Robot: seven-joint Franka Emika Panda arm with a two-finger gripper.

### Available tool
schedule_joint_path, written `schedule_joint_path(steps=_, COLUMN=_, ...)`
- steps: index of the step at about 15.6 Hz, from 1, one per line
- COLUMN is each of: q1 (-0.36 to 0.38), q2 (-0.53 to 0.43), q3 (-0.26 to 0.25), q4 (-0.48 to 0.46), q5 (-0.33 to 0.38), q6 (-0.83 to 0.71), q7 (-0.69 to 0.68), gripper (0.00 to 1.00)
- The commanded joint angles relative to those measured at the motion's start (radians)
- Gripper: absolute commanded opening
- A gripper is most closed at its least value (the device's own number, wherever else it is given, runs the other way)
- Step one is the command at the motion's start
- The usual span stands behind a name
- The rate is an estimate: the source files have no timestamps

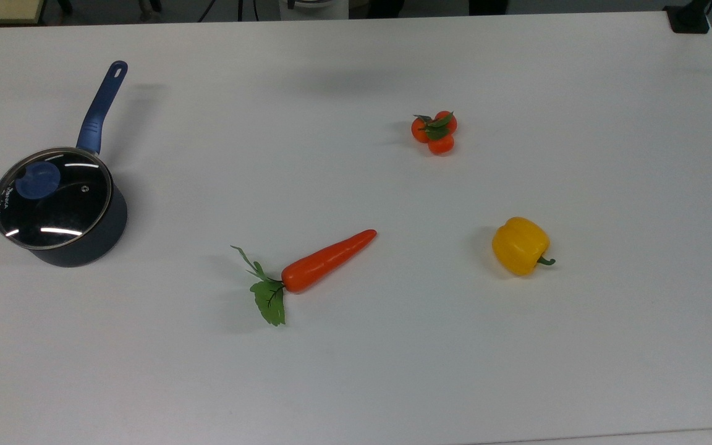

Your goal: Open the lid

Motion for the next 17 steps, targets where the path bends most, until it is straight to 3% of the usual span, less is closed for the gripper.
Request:
schedule_joint_path(steps=1, q1=-0.014, q2=0.005, q3=-0.007, q4=0.005, q5=0.027, q6=0.025, q7=-0.027, gripper=1.0)
schedule_joint_path(steps=7, q1=-0.067, q2=0.008, q3=-0.009, q4=0.007, q5=0.062, q6=0.082, q7=-0.057, gripper=1.0)
schedule_joint_path(steps=12, q1=-0.224, q2=0.138, q3=-0.009, q4=0.13, q5=0.123, q6=0.155, q7=-0.205, gripper=1.0)
schedule_joint_path(steps=17, q1=-0.356, q2=0.252, q3=-0.009, q4=0.136, q5=0.14, q6=0.361, q7=-0.298, gripper=1.0)
